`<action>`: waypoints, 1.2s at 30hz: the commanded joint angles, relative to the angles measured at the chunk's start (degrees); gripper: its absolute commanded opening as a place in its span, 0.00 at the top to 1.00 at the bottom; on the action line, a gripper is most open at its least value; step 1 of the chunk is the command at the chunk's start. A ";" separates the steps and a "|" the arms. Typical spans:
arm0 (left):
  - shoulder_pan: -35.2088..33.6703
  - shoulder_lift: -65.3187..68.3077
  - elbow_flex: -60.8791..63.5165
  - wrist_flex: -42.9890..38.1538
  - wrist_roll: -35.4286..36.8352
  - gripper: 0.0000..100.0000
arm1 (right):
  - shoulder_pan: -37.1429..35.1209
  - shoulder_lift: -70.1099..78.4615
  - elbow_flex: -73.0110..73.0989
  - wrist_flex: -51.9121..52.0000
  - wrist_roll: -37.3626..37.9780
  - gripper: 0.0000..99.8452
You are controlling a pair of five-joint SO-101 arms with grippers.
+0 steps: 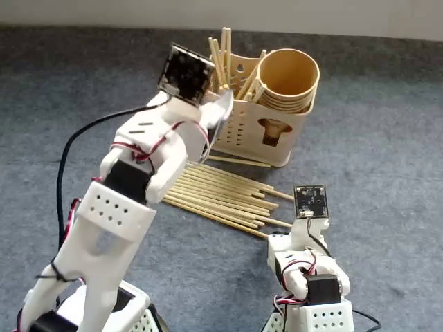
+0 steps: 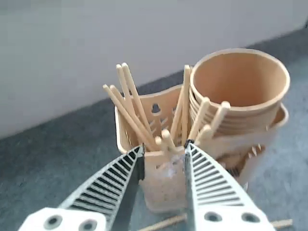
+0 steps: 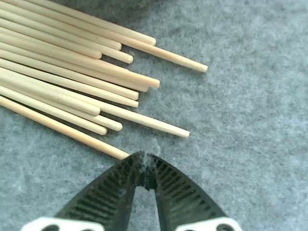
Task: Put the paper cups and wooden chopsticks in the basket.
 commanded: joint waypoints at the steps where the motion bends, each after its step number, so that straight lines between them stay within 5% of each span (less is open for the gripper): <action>1: 1.36 -5.23 -0.31 16.00 -6.33 0.85 | 0.57 -1.01 8.04 0.48 0.09 1.00; 7: 1.45 -5.58 2.15 27.87 -14.59 0.85 | 0.57 -1.01 8.04 0.48 0.09 1.00; 12: 5.67 -5.49 12.70 26.99 -23.47 0.85 | 0.57 -1.01 8.04 0.48 0.09 1.00; 22: 9.36 -5.41 24.75 20.48 -24.53 0.85 | 0.57 -1.01 8.04 0.48 0.09 1.00; 36: 9.19 22.20 9.01 20.66 -30.33 0.85 | 0.57 -1.01 8.04 0.48 0.09 1.00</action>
